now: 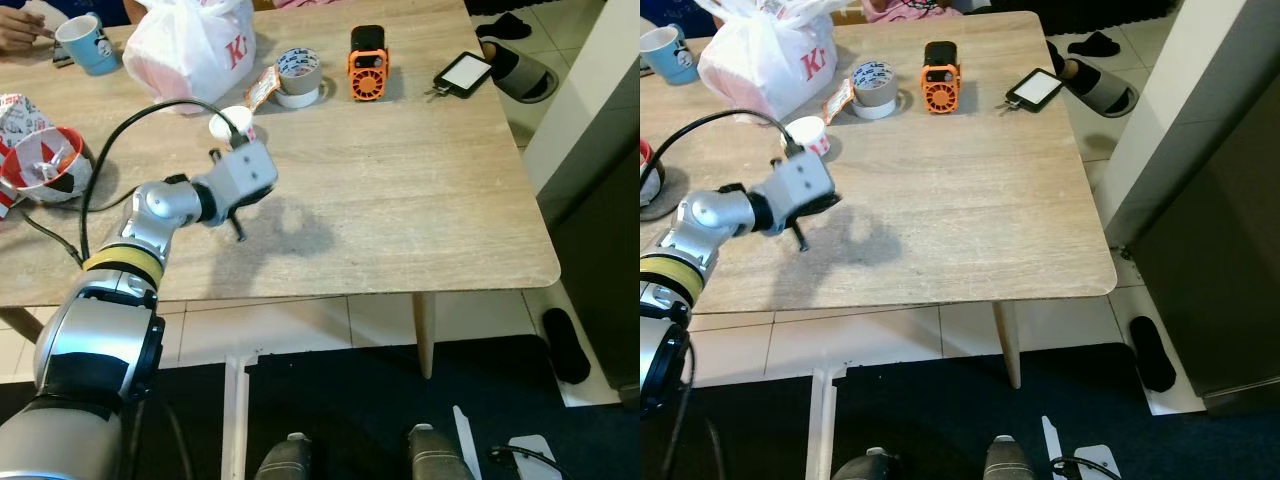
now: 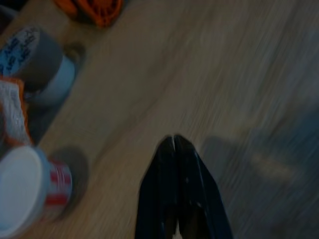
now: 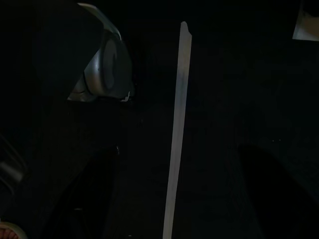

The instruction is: Restocking fridge

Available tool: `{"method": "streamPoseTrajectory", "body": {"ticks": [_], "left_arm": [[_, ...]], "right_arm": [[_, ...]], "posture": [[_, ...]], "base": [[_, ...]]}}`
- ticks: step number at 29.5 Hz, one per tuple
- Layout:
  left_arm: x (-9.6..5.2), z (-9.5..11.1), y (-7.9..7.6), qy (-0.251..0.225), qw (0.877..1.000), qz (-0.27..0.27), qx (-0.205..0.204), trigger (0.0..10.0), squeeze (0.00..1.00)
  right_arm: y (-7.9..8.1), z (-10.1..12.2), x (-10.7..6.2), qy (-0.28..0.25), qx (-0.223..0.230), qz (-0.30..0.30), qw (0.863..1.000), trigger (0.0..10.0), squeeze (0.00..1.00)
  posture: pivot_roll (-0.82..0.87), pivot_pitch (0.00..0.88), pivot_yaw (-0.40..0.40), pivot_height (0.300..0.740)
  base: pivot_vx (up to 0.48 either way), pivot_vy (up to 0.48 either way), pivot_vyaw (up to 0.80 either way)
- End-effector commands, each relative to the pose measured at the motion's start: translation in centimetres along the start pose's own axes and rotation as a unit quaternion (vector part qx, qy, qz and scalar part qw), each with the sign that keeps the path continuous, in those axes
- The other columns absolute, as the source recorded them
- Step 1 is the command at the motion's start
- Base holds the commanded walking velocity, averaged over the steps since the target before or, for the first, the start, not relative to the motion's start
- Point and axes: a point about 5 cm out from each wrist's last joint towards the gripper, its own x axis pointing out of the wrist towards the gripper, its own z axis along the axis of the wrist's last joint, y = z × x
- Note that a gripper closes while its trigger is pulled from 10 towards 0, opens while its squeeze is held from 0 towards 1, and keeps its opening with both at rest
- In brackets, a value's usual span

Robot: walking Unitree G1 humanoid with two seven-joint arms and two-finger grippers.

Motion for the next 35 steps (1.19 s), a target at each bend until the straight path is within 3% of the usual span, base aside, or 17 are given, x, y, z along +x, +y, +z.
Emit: {"method": "streamPoseTrajectory", "body": {"ticks": [1, 6, 10, 11, 15, 17, 18, 23, 27, 35], "left_arm": [[-0.6, -0.4, -0.2, -0.042, 0.998, 0.014, -0.053, 10.0, 0.0], [-1.4, -0.5, 0.2, -0.085, 0.991, 0.055, -0.091, 10.0, 0.0], [-2.8, -1.6, 0.1, -0.142, 0.966, 0.137, -0.166, 10.0, 0.0], [-2.8, -1.6, 0.1, -0.142, 0.966, 0.137, -0.166, 10.0, 0.0], [-5.7, -3.3, 0.3, -0.187, 0.915, 0.267, -0.239, 10.0, 0.0], [-6.6, -4.1, 0.0, -0.18, 0.904, 0.298, -0.25, 10.0, 0.0], [-7.0, -4.5, -0.2, -0.176, 0.898, 0.313, -0.253, 10.0, 1.0], [-8.3, -5.8, -1.0, -0.161, 0.878, 0.36, -0.271, 10.0, 1.0], [-8.5, -6.5, -1.9, -0.16, 0.865, 0.372, -0.297, 10.0, 1.0], [-7.5, -7.0, -3.7, -0.153, 0.855, 0.359, -0.34, 10.0, 1.0]], "right_arm": [[0.4, -0.9, -0.1, 0.018, 0.004, 0.002, 1.0, 10.0, 0.0], [0.4, -0.5, 0.0, 0.014, 0.003, 0.0, 1.0, 10.0, 0.0], [0.4, 0.5, 0.2, 0.004, 0.002, -0.003, 1.0, 10.0, 0.0], [0.4, 0.5, 0.2, 0.004, 0.002, -0.003, 1.0, 10.0, 0.0], [0.5, 1.2, 0.4, -0.001, 0.002, -0.002, 1.0, 10.0, 0.0], [0.6, 1.3, 0.4, -0.001, 0.0, 0.0, 1.0, 10.0, 0.0], [0.7, 1.4, 0.4, -0.001, 0.0, 0.0, 1.0, 10.0, 0.0], [0.7, 1.5, 0.4, 0.0, 0.0, 0.0, 1.0, 10.0, 0.0], [0.8, 1.5, 0.5, 0.002, 0.001, 0.001, 1.0, 10.0, 0.0], [1.0, 1.6, 0.5, 0.0, 0.003, 0.003, 1.0, 10.0, 0.0]], "posture": [[-0.12, 0.168, 0.058, 0.74], [-0.11, 0.164, 0.061, 0.74], [-0.1, 0.137, 0.056, 0.74], [-0.1, 0.137, 0.056, 0.74], [-0.08, 0.113, 0.047, 0.74], [-0.08, 0.112, 0.047, 0.74], [-0.07, 0.106, 0.046, 0.74], [-0.06, 0.102, 0.047, 0.74], [-0.06, 0.1, 0.047, 0.74], [-0.06, 0.088, 0.05, 0.74]], "base": [[0.0, 0.0, 0.0], [0.0, 0.0, 0.0], [0.0, 0.0, 0.0], [0.0, 0.0, 0.0], [0.0, 0.0, 0.0], [0.0, 0.0, 0.0], [0.0, 0.0, 0.0], [0.0, 0.0, 0.0], [0.0, 0.0, 0.0], [0.0, 0.0, 0.0]]}}
